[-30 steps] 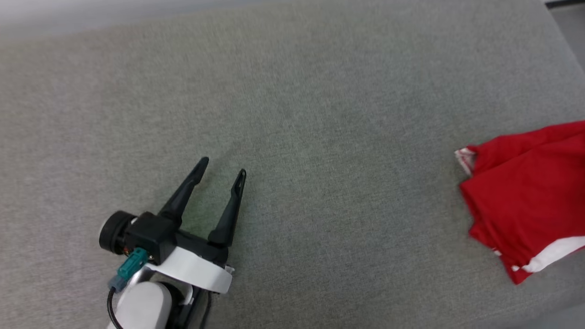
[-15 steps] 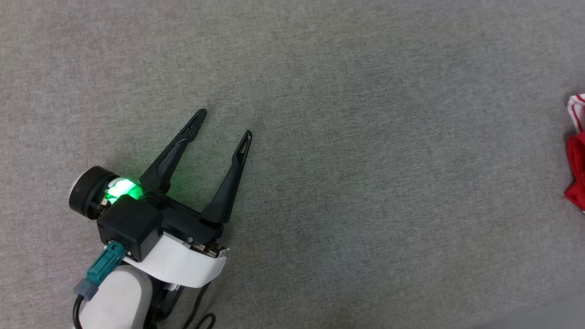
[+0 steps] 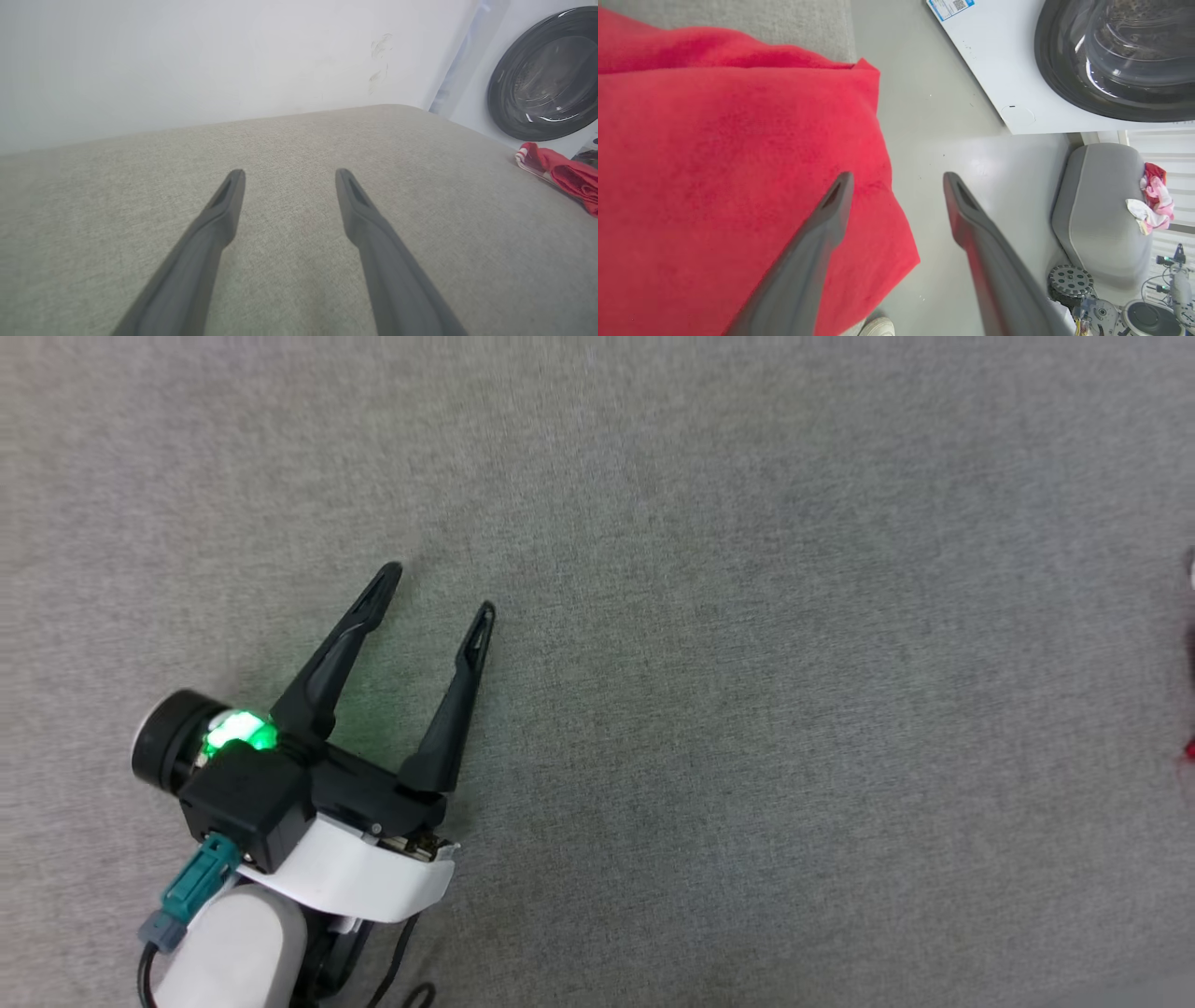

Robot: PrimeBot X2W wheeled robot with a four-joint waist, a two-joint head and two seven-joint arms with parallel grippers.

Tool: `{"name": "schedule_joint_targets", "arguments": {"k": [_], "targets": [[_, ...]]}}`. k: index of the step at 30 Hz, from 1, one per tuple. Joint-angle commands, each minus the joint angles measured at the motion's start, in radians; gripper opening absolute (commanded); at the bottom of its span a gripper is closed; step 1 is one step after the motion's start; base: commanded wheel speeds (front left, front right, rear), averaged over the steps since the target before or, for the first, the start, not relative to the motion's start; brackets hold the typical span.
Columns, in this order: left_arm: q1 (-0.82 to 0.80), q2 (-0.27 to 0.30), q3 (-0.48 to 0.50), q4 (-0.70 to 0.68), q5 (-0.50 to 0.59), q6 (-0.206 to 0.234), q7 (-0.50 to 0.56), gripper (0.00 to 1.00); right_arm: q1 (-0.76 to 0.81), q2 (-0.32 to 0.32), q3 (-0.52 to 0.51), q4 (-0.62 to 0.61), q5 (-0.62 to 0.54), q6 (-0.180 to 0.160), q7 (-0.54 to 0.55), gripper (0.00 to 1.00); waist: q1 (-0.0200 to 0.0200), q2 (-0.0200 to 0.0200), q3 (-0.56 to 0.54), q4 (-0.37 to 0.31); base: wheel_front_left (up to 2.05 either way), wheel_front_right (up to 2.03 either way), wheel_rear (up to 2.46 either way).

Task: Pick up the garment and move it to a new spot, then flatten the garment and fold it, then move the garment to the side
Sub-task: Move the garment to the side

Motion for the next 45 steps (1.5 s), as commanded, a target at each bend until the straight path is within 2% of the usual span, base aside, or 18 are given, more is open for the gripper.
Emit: {"name": "schedule_joint_targets", "arguments": {"k": [1, 5, 9, 15, 19, 22, 23, 27, 29, 31, 36, 40, 45], "targets": [[0.017, -0.011, 0.008, 0.021, -0.013, 0.009, -0.018, 1.00, -0.018, -0.010, -0.010, -0.015, -0.011, -0.002, 0.007, 1.00, -0.0001, 0.0001, -0.052, 0.007, 0.00, 0.00, 0.00], [0.041, -0.032, 0.022, 0.072, -0.041, 0.020, -0.047, 1.00, -0.020, 0.000, -0.016, -0.070, -0.006, -0.002, 0.019, 1.00, -0.0001, 0.0001, -0.137, 0.017, 0.00, 0.00, 0.00], [0.070, -0.046, 0.046, 0.118, -0.056, 0.038, -0.070, 1.00, -0.020, 0.029, -0.013, -0.182, 0.047, -0.002, 0.018, 1.00, -0.0001, 0.0001, -0.231, 0.025, 0.00, 0.00, 0.00], [0.131, -0.069, 0.084, 0.162, -0.079, 0.059, -0.089, 1.00, 0.044, 0.082, 0.003, -0.417, 0.143, -0.002, -0.020, 1.00, -0.0001, 0.0001, -0.366, 0.049, 0.00, 0.00, 0.00], [0.175, -0.082, 0.109, 0.179, -0.094, 0.070, -0.092, 1.00, 0.111, 0.139, 0.004, -0.590, 0.194, -0.002, -0.040, 1.00, -0.0001, 0.0001, -0.436, 0.070, 0.00, 0.00, 0.00], [0.199, -0.088, 0.125, 0.190, -0.101, 0.078, -0.093, 1.00, 0.173, 0.207, -0.008, -0.715, 0.215, -0.002, -0.062, 1.00, -0.0001, 0.0001, -0.476, 0.090, 0.00, 0.00, 0.00], [0.199, -0.088, 0.125, 0.190, -0.101, 0.078, -0.093, 1.00, 0.173, 0.207, -0.008, -0.715, 0.215, -0.002, -0.062, 1.00, -0.0001, 0.0001, -0.476, 0.090, 0.00, 0.00, 0.00], [0.230, -0.098, 0.131, 0.212, -0.102, 0.084, -0.094, 1.00, 0.275, 0.356, -0.082, -0.814, 0.270, -0.002, -0.107, 1.00, -0.0001, 0.0001, -0.517, 0.117, 0.00, 0.00, 0.00], [0.242, -0.102, 0.129, 0.225, -0.099, 0.087, -0.095, 1.00, 0.336, 0.411, -0.092, -0.860, 0.271, -0.001, -0.138, 1.00, -0.0001, 0.0001, -0.532, 0.132, 0.00, 0.00, 0.00], [0.255, -0.110, 0.131, 0.239, -0.105, 0.091, -0.095, 1.00, 0.399, 0.466, -0.102, -0.891, 0.272, -0.001, -0.170, 1.00, -0.0001, 0.0001, -0.545, 0.143, 0.00, 0.00, 0.00], [0.268, -0.125, 0.139, 0.265, -0.094, 0.087, -0.095, 1.00, 0.552, 0.537, -0.070, -0.939, 0.174, -0.002, -0.255, 1.00, -0.0001, 0.0001, -0.556, 0.164, 0.00, 0.00, 0.00], [0.274, -0.139, 0.148, 0.291, -0.077, 0.079, -0.096, 1.00, 0.631, 0.606, -0.079, -0.913, 0.150, -0.001, -0.312, 1.00, -0.0001, 0.0001, -0.560, 0.174, 0.00, 0.00, 0.00], [0.280, -0.157, 0.173, 0.310, -0.057, 0.054, -0.096, 1.00, 0.689, 0.651, -0.075, -0.881, 0.106, -0.001, -0.369, 1.00, -0.0001, 0.0001, -0.564, 0.173, 0.00, 0.00, 0.00]]}}
